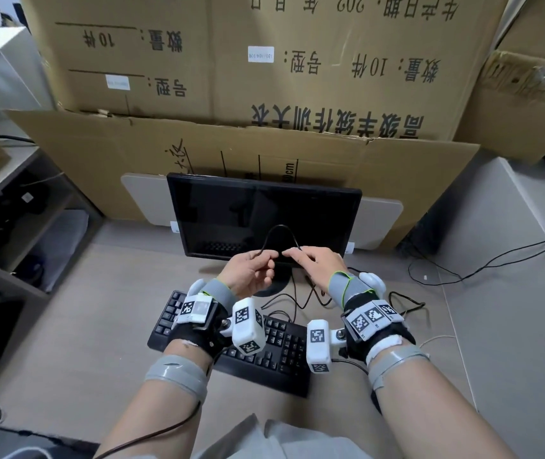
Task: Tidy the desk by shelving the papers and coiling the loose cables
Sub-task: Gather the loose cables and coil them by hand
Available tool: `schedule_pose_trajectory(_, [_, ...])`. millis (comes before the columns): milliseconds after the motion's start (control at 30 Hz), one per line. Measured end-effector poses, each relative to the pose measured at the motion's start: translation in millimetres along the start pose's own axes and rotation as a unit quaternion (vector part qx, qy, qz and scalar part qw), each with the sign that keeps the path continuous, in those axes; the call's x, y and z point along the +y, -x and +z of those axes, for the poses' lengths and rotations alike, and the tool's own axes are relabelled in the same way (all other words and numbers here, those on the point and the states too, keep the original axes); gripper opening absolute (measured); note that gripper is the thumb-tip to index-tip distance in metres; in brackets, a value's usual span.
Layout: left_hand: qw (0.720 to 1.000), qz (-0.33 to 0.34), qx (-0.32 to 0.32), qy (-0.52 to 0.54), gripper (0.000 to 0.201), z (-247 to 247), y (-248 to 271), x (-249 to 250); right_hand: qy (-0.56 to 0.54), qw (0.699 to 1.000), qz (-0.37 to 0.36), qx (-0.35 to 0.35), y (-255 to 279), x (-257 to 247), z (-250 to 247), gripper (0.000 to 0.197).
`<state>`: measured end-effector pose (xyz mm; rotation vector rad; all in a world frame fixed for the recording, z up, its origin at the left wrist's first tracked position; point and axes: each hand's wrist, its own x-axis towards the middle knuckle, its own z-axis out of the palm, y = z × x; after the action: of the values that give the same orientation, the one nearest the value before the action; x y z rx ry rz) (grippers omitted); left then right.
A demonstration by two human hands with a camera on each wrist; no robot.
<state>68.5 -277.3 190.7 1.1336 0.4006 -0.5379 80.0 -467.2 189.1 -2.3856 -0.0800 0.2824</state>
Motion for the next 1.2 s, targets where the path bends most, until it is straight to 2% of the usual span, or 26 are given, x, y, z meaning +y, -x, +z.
schedule_pose_trajectory(100, [0.999,0.008,0.007,-0.038,0.05,7.3,1.2,5.1,0.025,0.999,-0.014,-0.034,-2.9,1.3,-0.2,0.044])
schedule_pose_trajectory(133, [0.999,0.003,0.004,-0.035,0.054,7.0,0.1,6.7,0.026,0.998,-0.016,-0.048,-4.1,3.4,2.0,0.047])
schedule_pose_trajectory(300, [0.999,0.001,-0.043,-0.009,0.031,4.8,0.0,6.2,-0.062,0.994,-0.023,-0.085,-2.9,8.2,12.6,0.051])
schedule_pose_trajectory(400, [0.989,0.056,-0.071,0.114,0.027,8.6,4.2,7.6,-0.126,0.989,-0.015,-0.074,0.2,7.1,18.6,0.039])
schedule_pose_trajectory(500, [0.968,0.121,-0.084,0.202,0.018,10.2,4.0,14.2,-0.243,0.968,0.022,-0.063,7.9,10.6,34.7,0.023])
schedule_pose_trajectory(567, [0.966,0.165,-0.059,0.192,0.025,9.6,1.4,15.5,-0.281,0.958,0.034,-0.052,14.8,12.0,41.7,0.012])
schedule_pose_trajectory(633, [0.971,0.192,0.009,0.144,0.031,4.3,-3.4,11.4,-0.277,0.959,0.028,-0.056,19.8,10.8,39.9,0.007])
schedule_pose_trajectory(733, [0.968,0.222,0.112,0.041,0.036,-7.0,-12.6,-1.3,-0.261,0.963,0.024,-0.062,19.9,9.6,25.0,0.015])
schedule_pose_trajectory(800, [0.965,0.216,0.133,-0.071,0.037,-9.2,-15.6,-7.9,-0.245,0.967,0.006,-0.062,15.6,5.1,14.8,0.015])
schedule_pose_trajectory(867, [0.965,0.185,0.081,-0.169,0.037,-4.0,-13.6,-13.5,-0.235,0.97,-0.017,-0.057,8.2,-2.0,8.2,0.008])
schedule_pose_trajectory(900, [0.969,0.159,0.043,-0.185,0.038,1.0,-10.5,-15.0,-0.228,0.972,-0.035,-0.052,4.2,-6.5,5.5,0.009])
schedule_pose_trajectory(967, [0.976,0.121,-0.031,-0.178,0.037,10.4,-3.3,-15.5,-0.195,0.978,-0.06,-0.046,-4.9,-11.2,3.4,0.011])
schedule_pose_trajectory(1033, [0.979,0.108,-0.071,-0.156,0.033,17.0,1.5,-10.8,-0.13,0.988,-0.068,-0.039,-9.9,-12.7,1.2,0.012])
schedule_pose_trajectory(1100, [0.984,0.087,-0.071,-0.138,0.032,20.0,4.2,-4.9,-0.11,0.992,-0.062,-0.011,-12.5,-9.2,2.3,0.017])
schedule_pose_trajectory(1200, [0.986,0.069,-0.042,-0.147,0.026,18.7,5.5,-0.9,-0.164,0.985,-0.043,0.04,-11.7,-6.4,8.8,0.023])
